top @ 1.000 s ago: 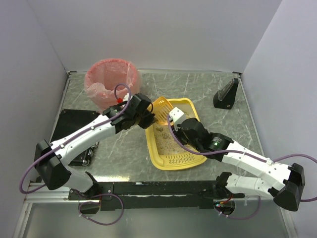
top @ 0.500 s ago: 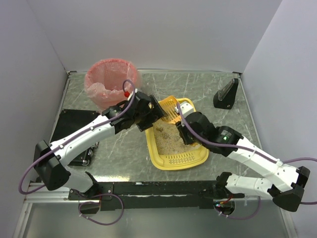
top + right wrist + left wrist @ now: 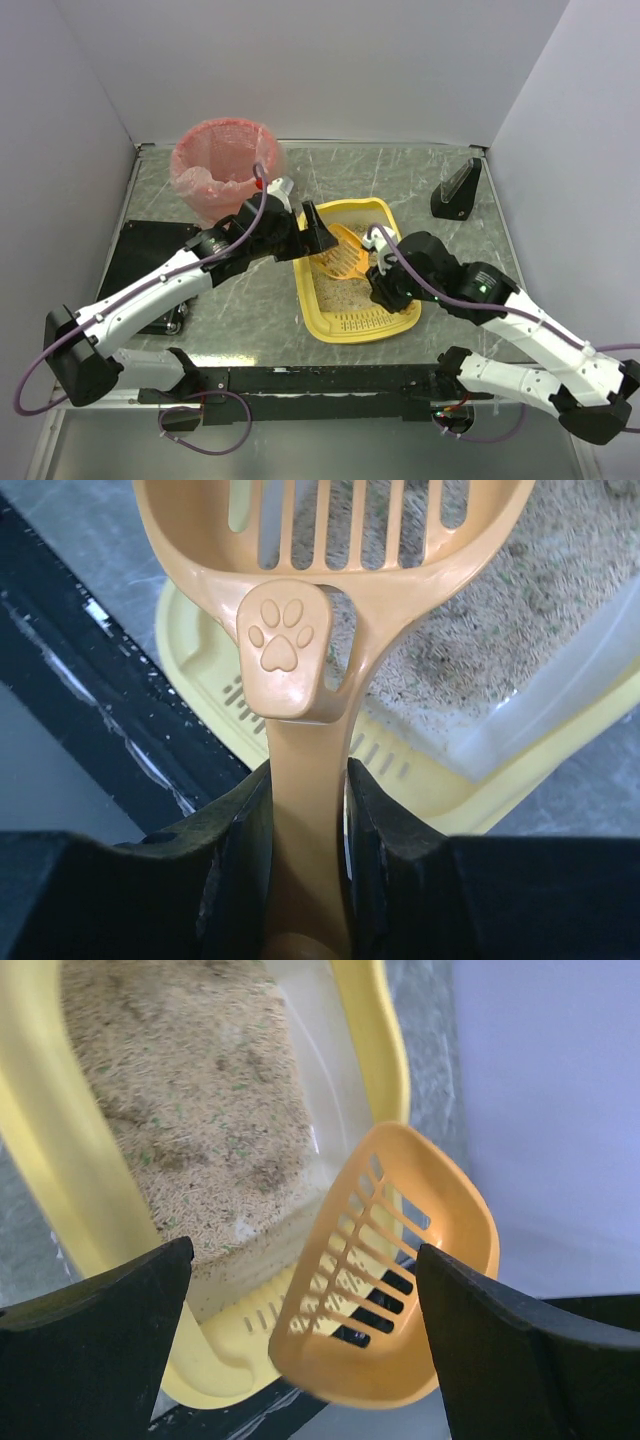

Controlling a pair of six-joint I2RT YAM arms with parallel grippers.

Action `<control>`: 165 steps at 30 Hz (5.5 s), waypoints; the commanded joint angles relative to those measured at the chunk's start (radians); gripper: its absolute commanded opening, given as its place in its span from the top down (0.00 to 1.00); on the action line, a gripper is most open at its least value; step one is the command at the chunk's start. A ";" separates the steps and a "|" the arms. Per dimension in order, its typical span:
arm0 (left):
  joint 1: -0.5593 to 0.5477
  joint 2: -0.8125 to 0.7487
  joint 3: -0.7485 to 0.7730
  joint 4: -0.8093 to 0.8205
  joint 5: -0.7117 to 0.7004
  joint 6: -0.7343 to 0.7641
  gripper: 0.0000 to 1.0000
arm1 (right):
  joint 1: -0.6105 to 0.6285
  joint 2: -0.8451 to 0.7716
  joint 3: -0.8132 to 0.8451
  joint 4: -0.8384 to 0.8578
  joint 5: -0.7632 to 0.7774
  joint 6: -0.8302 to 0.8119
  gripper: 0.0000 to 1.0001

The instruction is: Clean the litter box

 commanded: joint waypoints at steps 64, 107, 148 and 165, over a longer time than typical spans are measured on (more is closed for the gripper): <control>0.317 -0.129 -0.381 0.712 0.574 -0.272 0.99 | -0.503 -0.211 -0.262 0.746 -0.380 0.963 0.57; 0.168 0.212 -0.073 0.066 0.011 0.136 0.03 | -0.488 -0.004 -0.364 0.437 -0.028 0.784 1.00; 0.087 0.333 0.079 0.060 0.117 0.099 0.99 | -0.356 0.117 -0.713 1.042 0.128 1.043 1.00; 0.075 0.252 0.131 0.092 0.078 0.082 0.99 | -0.320 -0.065 -0.762 0.905 0.324 1.060 1.00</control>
